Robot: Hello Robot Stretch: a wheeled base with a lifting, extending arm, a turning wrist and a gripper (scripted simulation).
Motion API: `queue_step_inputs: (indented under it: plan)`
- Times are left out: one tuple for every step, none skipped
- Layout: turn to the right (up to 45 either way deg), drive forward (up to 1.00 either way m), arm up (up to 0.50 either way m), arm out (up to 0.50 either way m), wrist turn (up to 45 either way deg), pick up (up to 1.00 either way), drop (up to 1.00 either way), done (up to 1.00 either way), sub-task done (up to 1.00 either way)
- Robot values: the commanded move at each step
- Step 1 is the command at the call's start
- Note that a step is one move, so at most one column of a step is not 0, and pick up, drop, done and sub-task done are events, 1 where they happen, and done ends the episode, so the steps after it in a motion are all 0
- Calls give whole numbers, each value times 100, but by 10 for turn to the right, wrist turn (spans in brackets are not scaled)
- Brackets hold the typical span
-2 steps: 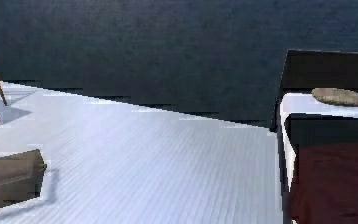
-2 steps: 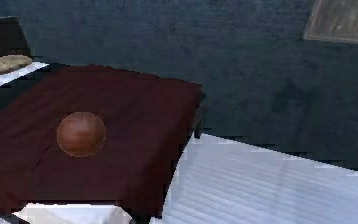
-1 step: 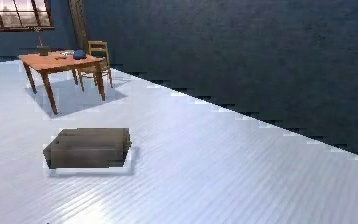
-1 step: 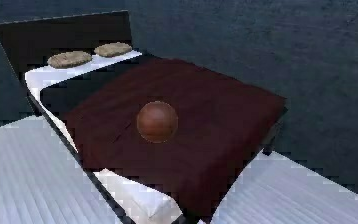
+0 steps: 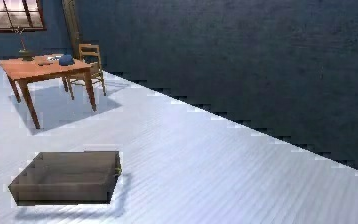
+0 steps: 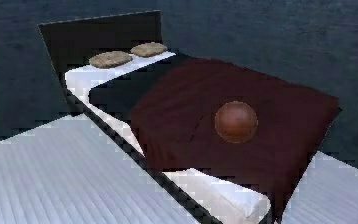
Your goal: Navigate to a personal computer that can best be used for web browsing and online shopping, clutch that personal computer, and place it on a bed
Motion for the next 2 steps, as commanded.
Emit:
queue_step_inputs:
  plan:
    - [0,100,0,0,0,0,0,0,0]
    - [60,0,0,0,0,0,0,0,0]
